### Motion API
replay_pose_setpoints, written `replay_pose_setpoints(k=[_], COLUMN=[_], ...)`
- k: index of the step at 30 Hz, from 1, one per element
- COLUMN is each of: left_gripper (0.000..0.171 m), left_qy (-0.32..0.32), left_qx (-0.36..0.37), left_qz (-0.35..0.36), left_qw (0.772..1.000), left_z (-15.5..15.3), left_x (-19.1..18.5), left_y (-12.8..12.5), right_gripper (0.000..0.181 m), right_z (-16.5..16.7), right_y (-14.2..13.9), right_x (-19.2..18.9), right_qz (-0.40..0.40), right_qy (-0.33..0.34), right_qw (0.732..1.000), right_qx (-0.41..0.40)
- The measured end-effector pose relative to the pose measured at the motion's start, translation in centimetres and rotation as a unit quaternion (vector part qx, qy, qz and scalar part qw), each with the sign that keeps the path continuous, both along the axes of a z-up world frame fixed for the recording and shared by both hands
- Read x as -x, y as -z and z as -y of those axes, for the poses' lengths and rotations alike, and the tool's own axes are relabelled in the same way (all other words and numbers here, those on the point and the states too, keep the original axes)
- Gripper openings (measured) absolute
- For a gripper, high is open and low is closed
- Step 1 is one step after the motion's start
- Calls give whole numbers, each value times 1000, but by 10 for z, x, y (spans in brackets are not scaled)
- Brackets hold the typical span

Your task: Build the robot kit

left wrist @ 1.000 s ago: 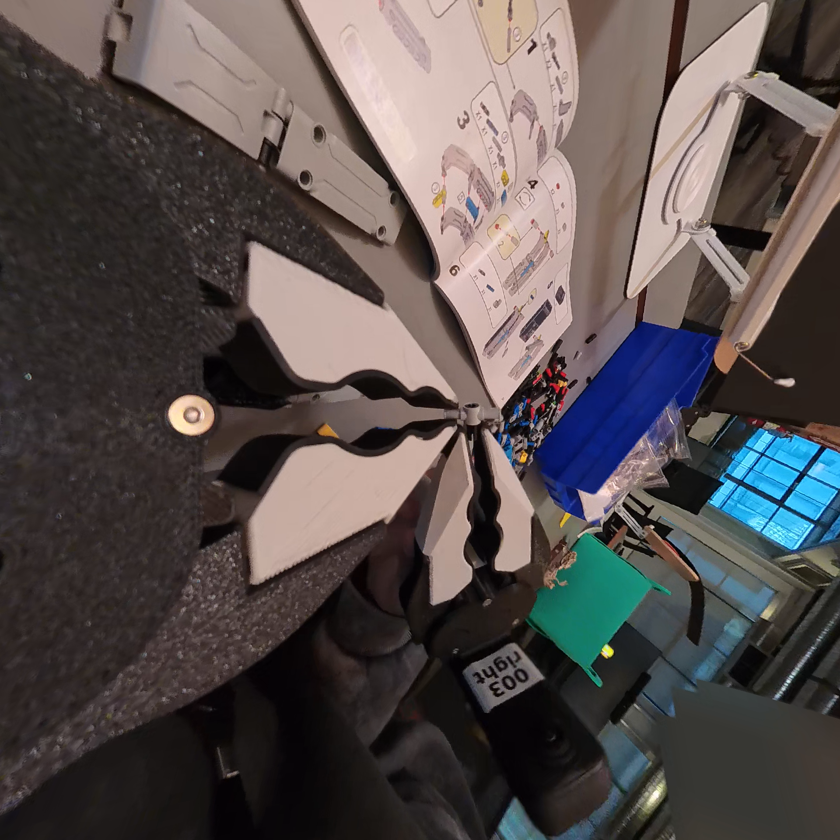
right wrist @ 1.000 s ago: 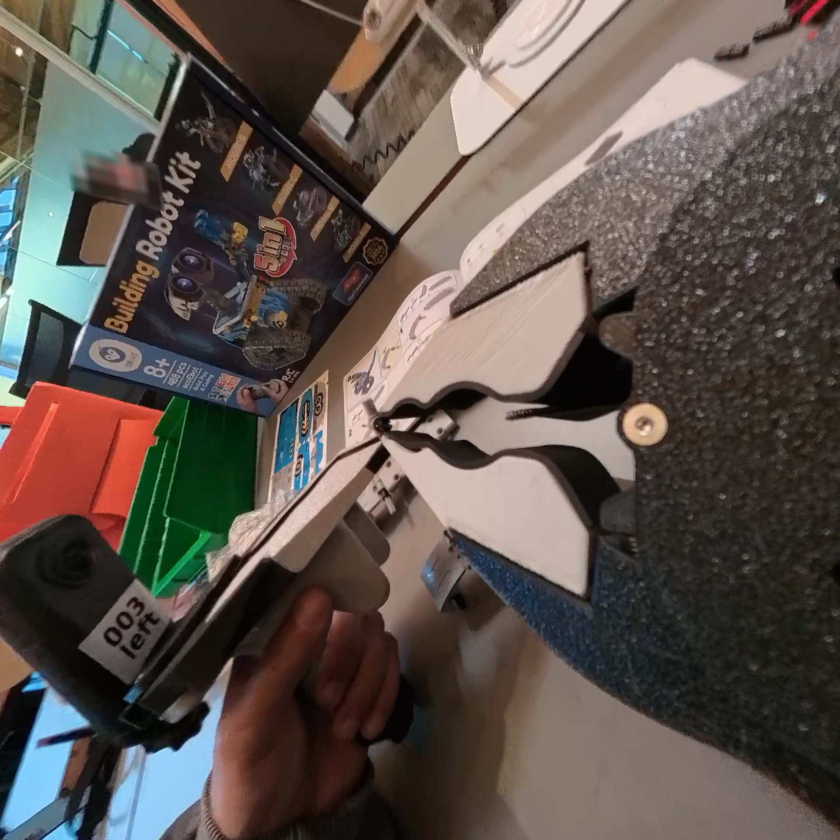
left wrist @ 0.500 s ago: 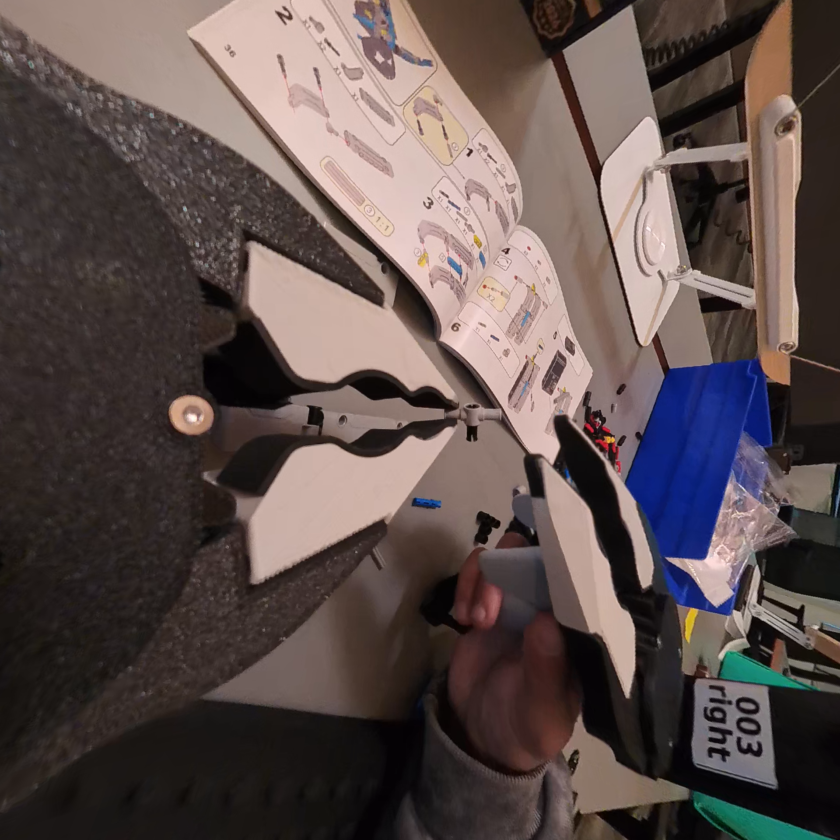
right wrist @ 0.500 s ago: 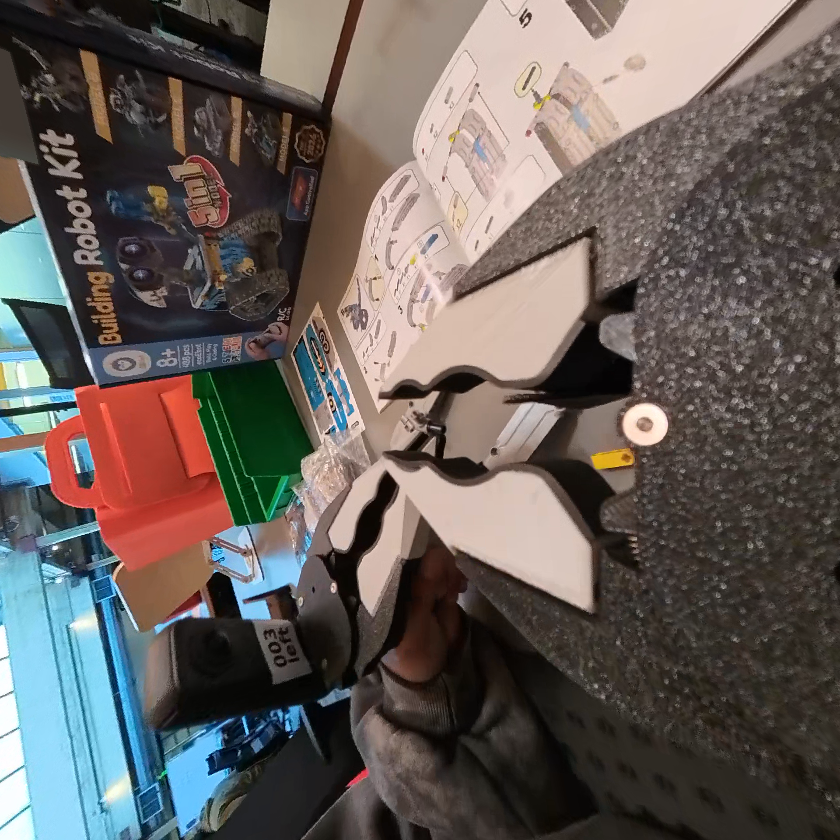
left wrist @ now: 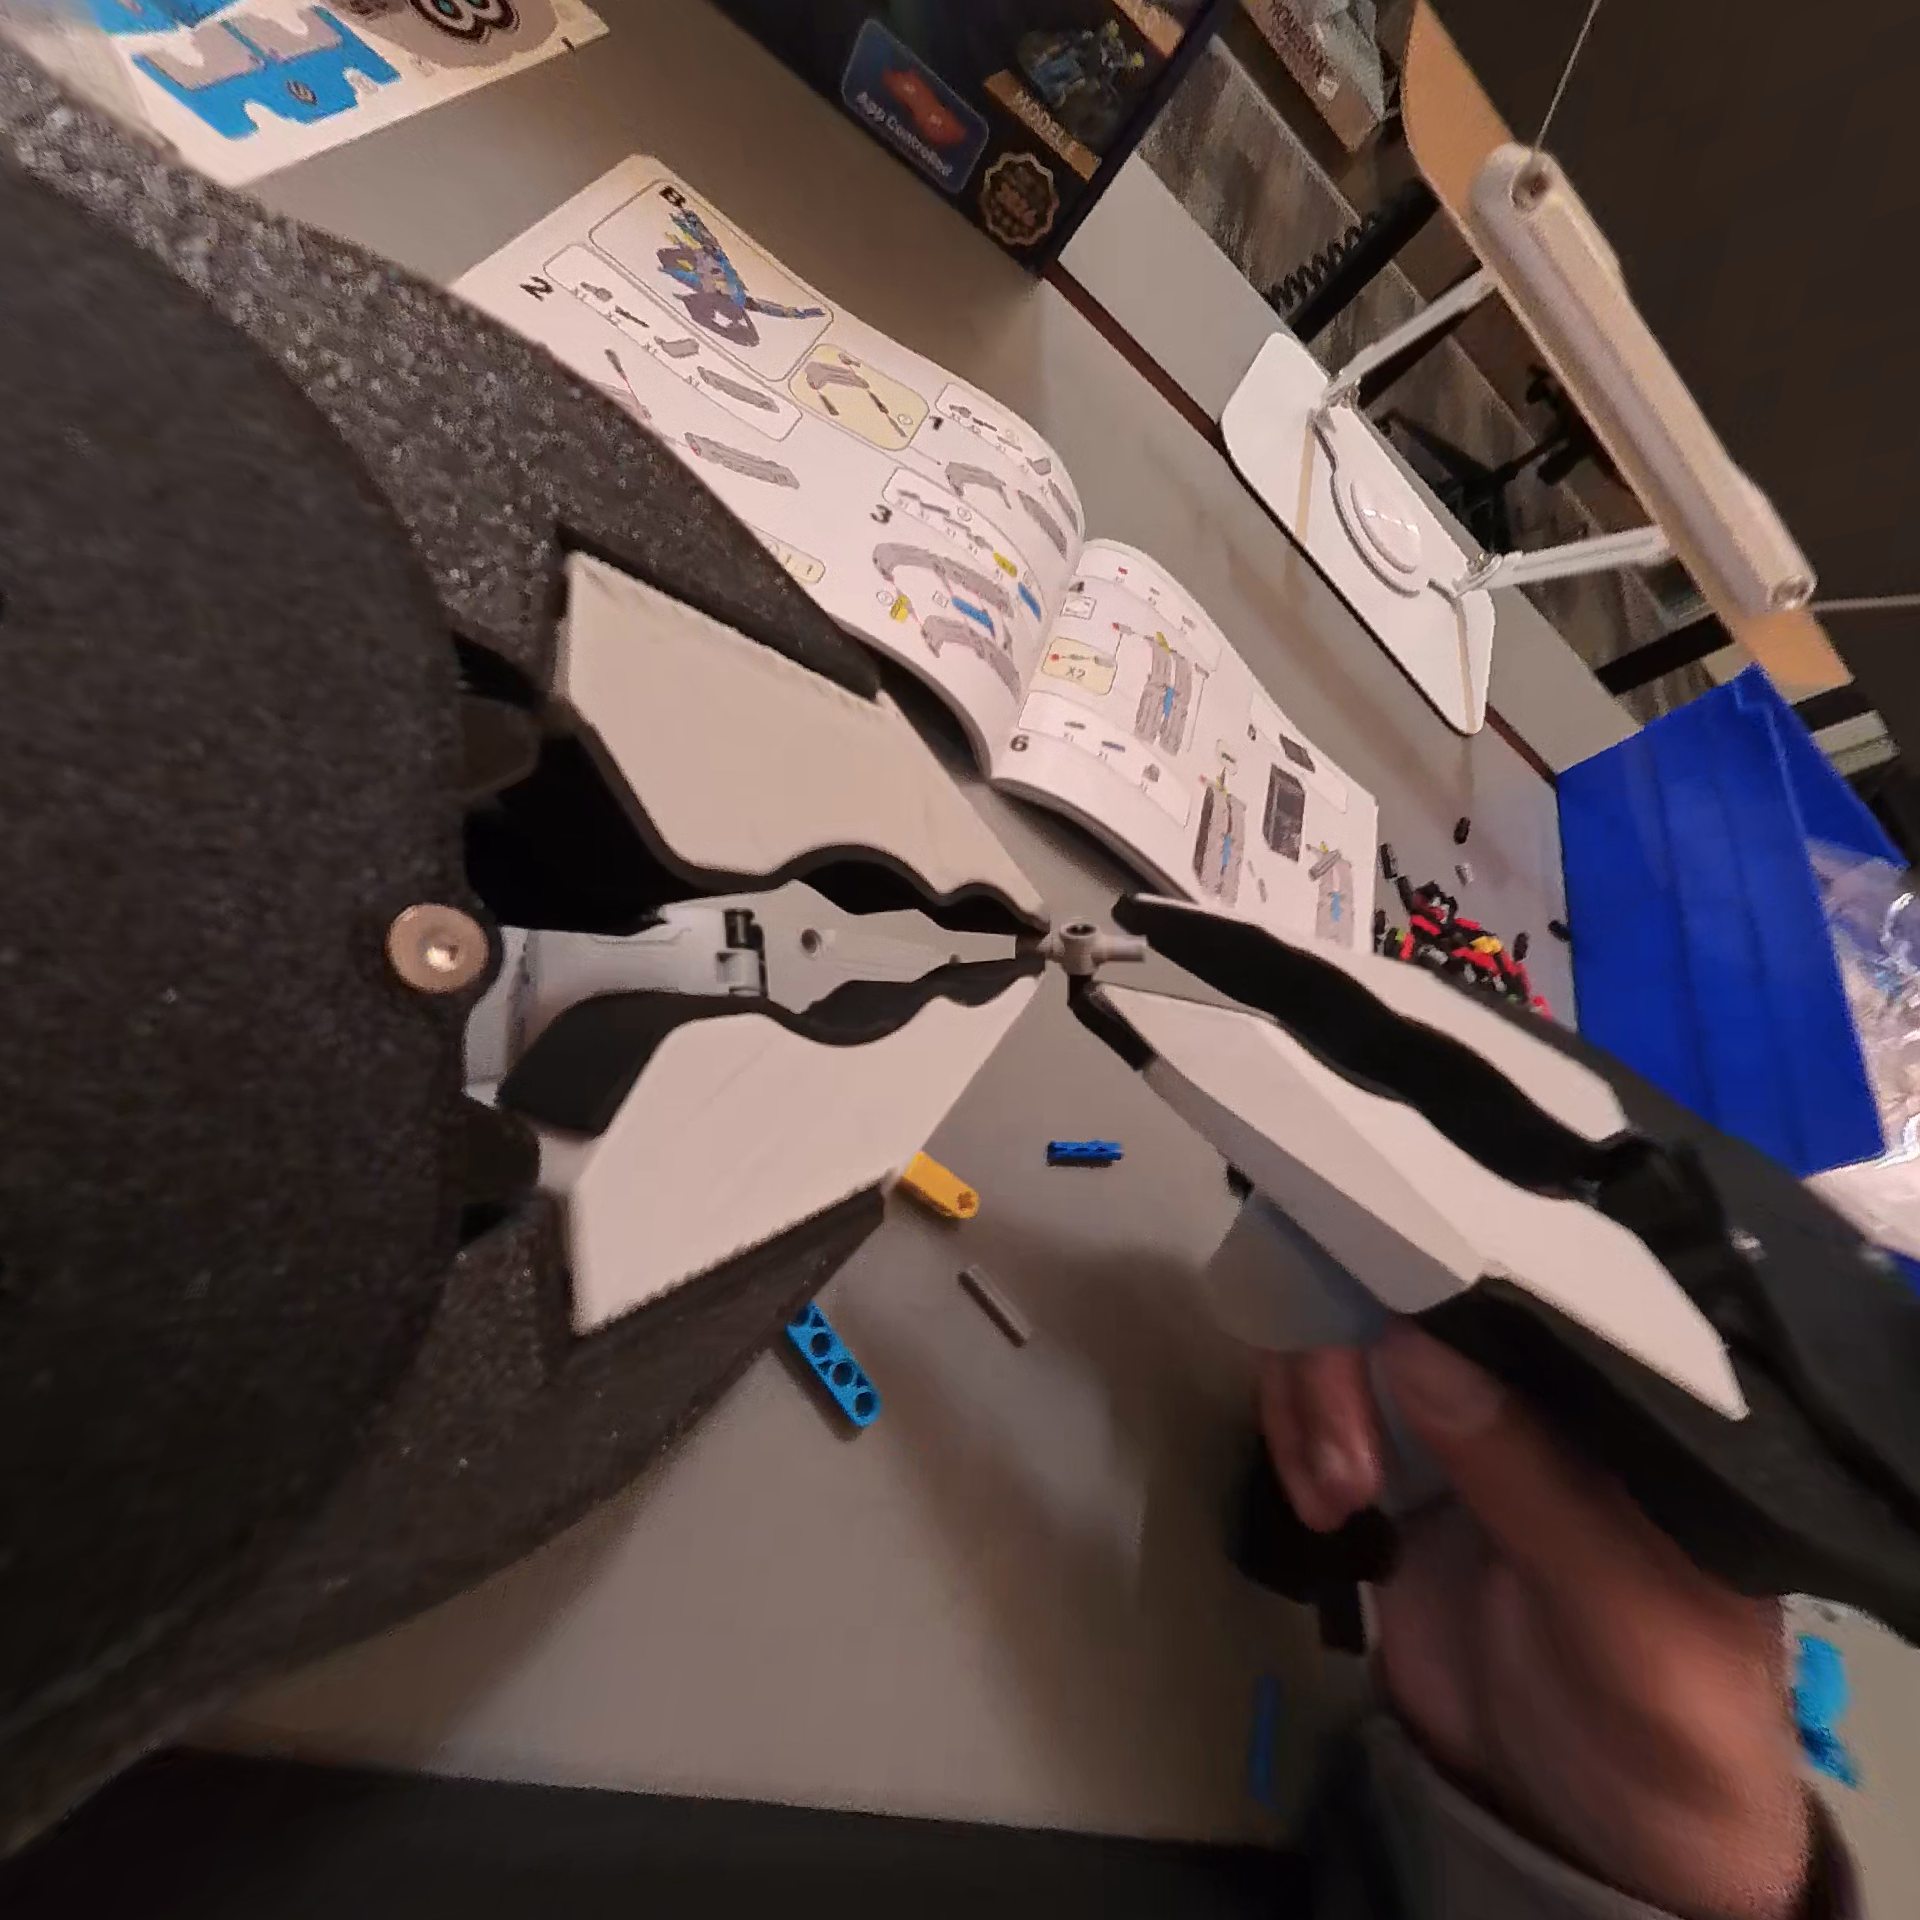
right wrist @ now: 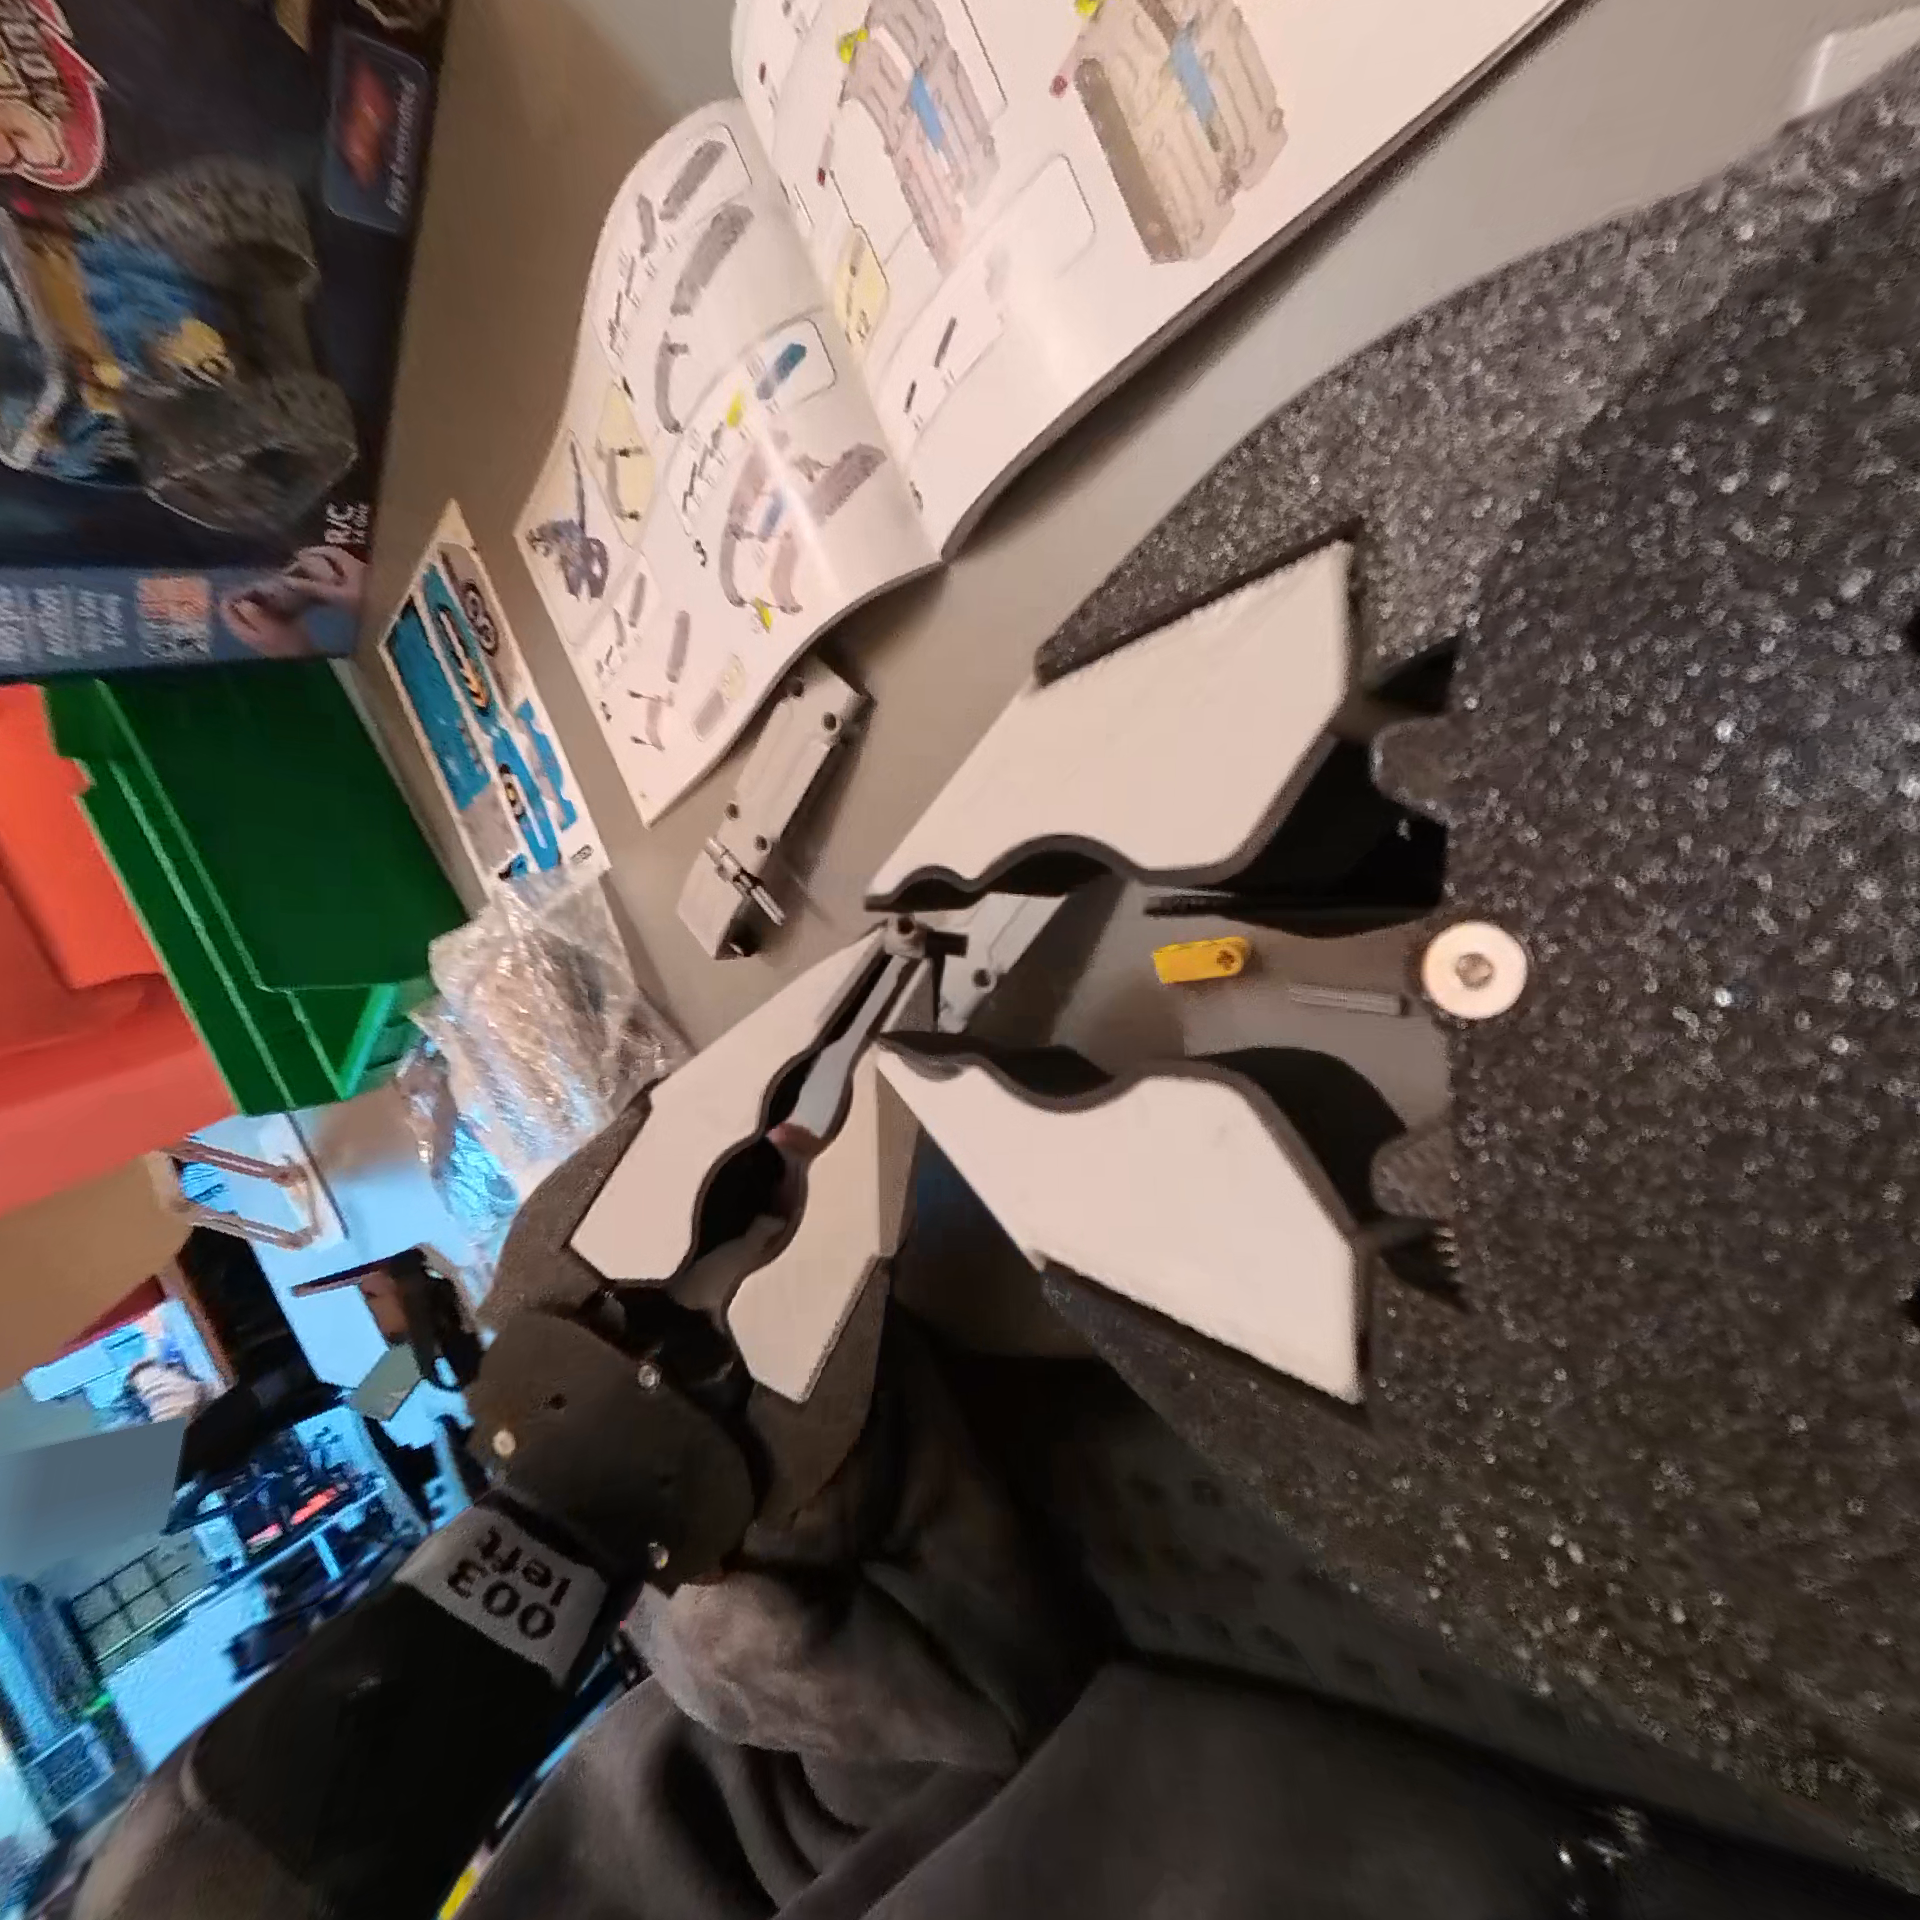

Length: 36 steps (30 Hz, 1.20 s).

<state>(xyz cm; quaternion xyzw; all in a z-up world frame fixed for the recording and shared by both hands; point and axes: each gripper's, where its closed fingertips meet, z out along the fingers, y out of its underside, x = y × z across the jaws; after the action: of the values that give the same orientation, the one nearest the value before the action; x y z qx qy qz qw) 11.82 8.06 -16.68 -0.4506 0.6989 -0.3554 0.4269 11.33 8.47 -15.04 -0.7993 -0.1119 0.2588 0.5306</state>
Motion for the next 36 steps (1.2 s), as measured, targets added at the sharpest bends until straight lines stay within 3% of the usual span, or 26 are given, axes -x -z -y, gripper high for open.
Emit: replay_pose_setpoints(k=[6,10,13,17,23,28,32,36], left_gripper=[4,4,4,3,4,4,8,20], left_qy=[78,122,148,157,210,238,239,211], left_qx=[17,-27,-57,-122,-101,-116,-103,-64], left_qz=[-122,-175,-202,-245,-347,-380,-395,-372], left_qw=[989,977,966,949,908,886,881,902], left_z=[29,30,32,26,28,27,30,28], left_x=[16,16,10,-4,-7,-9,-7,-5], left_y=[27,34,40,48,62,67,66,52], right_gripper=[22,23,22,16,15,12,12,12], right_z=[23,56,58,72,89,87,87,87], right_y=[1,36,47,47,54,42,33,27], right_x=[-18,-9,-10,-13,-32,-57,-70,-69], right_qz=[37,138,190,165,174,162,122,115], right_qy=[22,-37,-24,-6,37,99,126,127], right_qw=[999,984,976,980,977,979,982,984], right_qx=[26,105,102,109,118,80,64,48])
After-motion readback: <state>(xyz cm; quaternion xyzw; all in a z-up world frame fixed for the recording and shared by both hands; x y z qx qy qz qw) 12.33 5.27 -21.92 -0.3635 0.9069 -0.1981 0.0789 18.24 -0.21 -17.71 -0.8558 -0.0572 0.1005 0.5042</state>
